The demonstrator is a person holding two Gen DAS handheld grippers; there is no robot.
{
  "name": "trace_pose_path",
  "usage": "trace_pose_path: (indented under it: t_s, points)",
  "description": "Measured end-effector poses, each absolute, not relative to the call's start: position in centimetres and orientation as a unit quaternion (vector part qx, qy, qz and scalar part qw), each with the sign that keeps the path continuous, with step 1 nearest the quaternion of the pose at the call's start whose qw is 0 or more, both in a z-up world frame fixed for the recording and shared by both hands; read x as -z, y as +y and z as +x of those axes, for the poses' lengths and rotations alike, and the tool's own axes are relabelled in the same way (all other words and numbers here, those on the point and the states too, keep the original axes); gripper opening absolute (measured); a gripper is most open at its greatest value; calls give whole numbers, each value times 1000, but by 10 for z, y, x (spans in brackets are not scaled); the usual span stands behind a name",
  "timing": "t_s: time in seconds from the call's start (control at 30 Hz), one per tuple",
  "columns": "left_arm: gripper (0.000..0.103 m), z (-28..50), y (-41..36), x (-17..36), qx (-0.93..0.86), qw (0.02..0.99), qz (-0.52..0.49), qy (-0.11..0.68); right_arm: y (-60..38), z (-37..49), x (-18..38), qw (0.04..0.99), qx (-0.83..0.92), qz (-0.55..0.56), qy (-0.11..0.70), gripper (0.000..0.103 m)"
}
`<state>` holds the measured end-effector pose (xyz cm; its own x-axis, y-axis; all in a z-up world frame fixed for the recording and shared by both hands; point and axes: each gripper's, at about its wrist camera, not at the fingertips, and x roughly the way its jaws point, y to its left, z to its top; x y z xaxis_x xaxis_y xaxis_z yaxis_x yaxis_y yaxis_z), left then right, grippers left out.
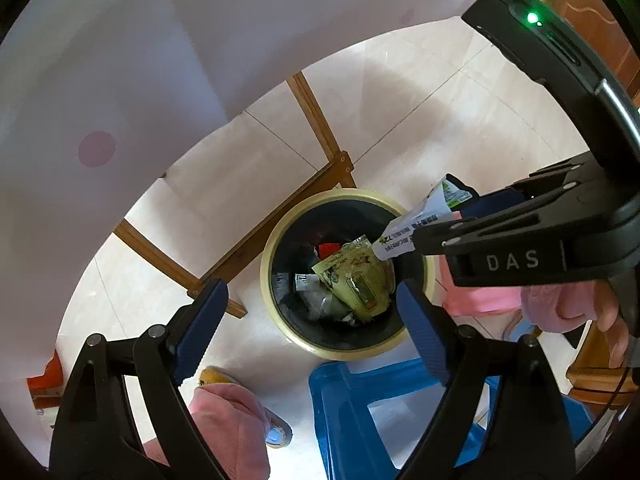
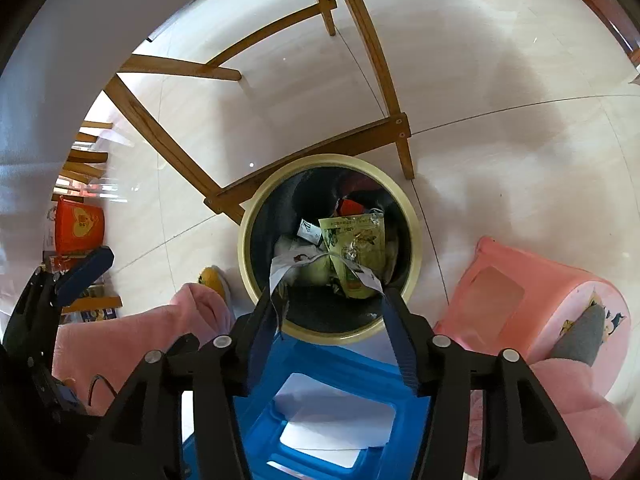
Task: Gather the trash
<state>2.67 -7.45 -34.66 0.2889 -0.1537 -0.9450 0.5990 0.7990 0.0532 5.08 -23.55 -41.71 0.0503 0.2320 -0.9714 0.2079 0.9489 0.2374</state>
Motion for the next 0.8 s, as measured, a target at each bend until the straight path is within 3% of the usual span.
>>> trace_pose_path:
  t_s: [0.23, 0.57, 0.8]
  points:
    - [85, 23, -73, 335, 241, 781, 198, 542, -240, 51, 415, 710, -6, 168, 683, 67]
    - [84, 13, -69, 307, 257, 787, 182, 530, -234, 55, 395, 724, -20, 176, 667, 68]
    - [84, 3, -69, 288, 270, 793, 182, 515, -233, 55, 385, 732, -20, 176, 657, 82]
